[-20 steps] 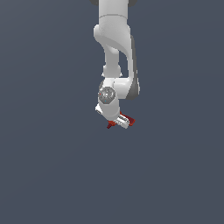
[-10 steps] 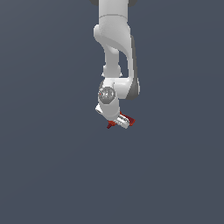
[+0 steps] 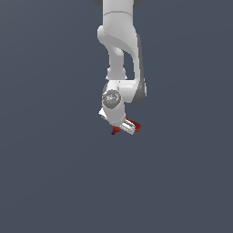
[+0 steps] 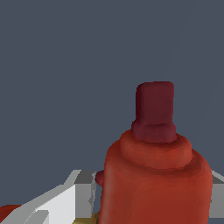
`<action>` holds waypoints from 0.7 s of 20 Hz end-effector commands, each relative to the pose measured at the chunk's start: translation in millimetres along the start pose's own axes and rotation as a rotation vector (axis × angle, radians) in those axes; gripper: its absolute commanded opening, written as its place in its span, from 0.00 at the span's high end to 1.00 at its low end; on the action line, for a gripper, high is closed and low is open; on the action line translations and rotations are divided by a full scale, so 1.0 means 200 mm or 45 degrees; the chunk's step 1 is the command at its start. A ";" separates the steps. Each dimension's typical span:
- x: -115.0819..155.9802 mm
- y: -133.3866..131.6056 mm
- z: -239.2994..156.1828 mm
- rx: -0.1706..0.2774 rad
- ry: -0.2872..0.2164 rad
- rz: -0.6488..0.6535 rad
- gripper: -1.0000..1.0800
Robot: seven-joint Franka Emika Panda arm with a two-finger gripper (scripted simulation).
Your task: Pick up the object and move it to a goal position.
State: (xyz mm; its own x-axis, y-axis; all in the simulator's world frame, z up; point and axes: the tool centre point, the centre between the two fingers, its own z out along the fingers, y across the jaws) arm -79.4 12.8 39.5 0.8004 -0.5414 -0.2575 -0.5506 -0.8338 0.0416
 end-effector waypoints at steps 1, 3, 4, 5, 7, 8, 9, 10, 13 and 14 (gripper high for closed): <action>0.02 -0.03 -0.06 0.002 0.005 0.000 1.00; 0.04 -0.06 -0.12 0.002 0.005 0.000 1.00; 0.05 -0.07 -0.15 0.002 0.005 0.000 1.00; 0.06 -0.09 -0.18 0.002 0.005 0.000 1.00; 0.09 -0.12 -0.24 0.001 0.005 0.000 1.00; 0.10 -0.14 -0.28 0.001 0.005 0.000 1.00; 0.11 -0.16 -0.31 0.001 0.005 0.000 1.00; 0.12 -0.17 -0.35 0.001 0.005 0.000 1.00; 0.16 -0.23 -0.45 0.001 0.005 0.000 1.00; 0.18 -0.25 -0.49 0.001 0.005 0.000 1.00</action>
State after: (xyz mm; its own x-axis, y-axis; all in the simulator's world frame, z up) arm -10.6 22.9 111.5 0.8006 -0.5417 -0.2563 -0.5505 -0.8337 0.0423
